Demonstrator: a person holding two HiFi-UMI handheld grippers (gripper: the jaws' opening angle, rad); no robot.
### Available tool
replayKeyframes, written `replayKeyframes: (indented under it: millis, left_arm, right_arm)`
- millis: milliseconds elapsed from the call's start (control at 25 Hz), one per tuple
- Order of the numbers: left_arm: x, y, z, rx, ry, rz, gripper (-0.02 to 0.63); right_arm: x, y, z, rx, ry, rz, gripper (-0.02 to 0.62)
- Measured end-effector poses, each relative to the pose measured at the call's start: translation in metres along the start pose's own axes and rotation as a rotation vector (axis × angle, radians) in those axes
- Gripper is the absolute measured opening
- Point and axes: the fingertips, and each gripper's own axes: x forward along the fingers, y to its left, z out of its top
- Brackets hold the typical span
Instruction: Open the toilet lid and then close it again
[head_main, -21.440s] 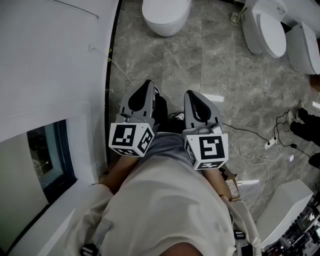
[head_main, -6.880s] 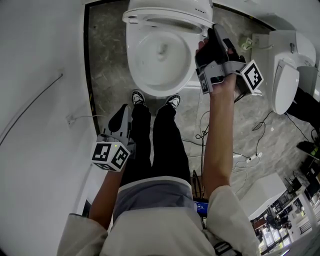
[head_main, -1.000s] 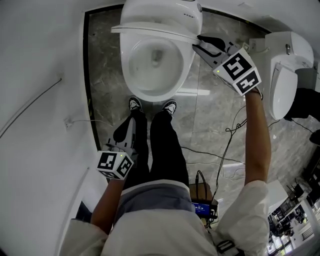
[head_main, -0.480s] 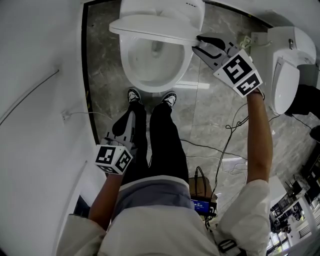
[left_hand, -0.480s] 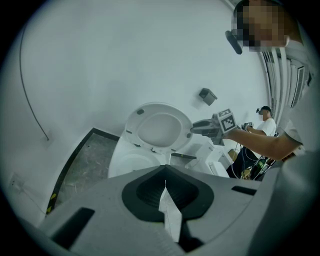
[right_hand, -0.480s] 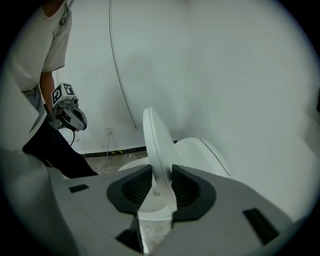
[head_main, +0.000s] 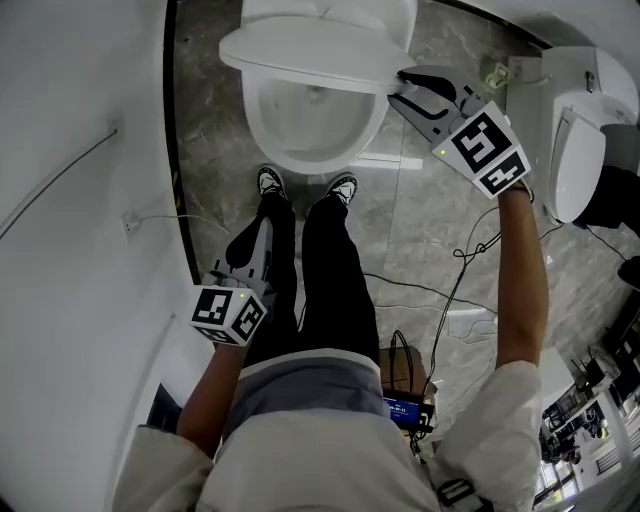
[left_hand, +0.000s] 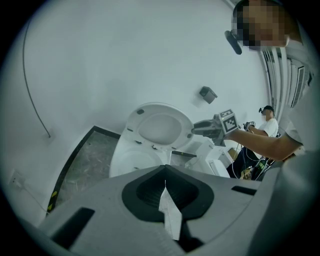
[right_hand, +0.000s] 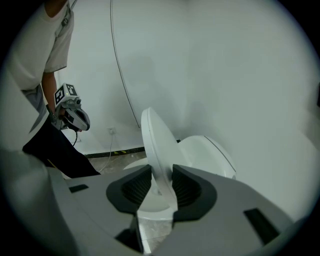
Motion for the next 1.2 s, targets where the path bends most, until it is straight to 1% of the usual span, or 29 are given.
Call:
replayKeyframes:
  millis: [440, 680, 840, 1000, 1200]
  left_arm:
    - [-0.006, 0.007, -0.012, -0.016, 0.002, 0.007, 0.006]
    - [-0.004, 0.003, -0.013, -0.003, 0.013, -0.014, 0.006]
    - [-0.004, 0.014, -0.012, -0.022, 0.007, 0.015, 0.006]
    - [-0.009, 0.033, -0.014, -0.056, -0.012, 0.055, 0.006]
    - [-0.013, 0.043, -0.02, -0.04, -0.005, 0.058, 0.006]
  right_arm:
    - [0.005, 0.024, -0.011, -0.002, 0.019, 0.026, 0.123]
    - [0.008, 0.038, -0.022, -0.024, 0.055, 0.06, 0.129]
    - [0.013, 0.049, -0.03, -0.049, 0.09, 0.085, 0.133]
    - [0.019, 0.063, -0.035, -0.062, 0.105, 0.083, 0.135]
    - [0.024, 0.073, -0.038, -0.086, 0.115, 0.078, 0.137]
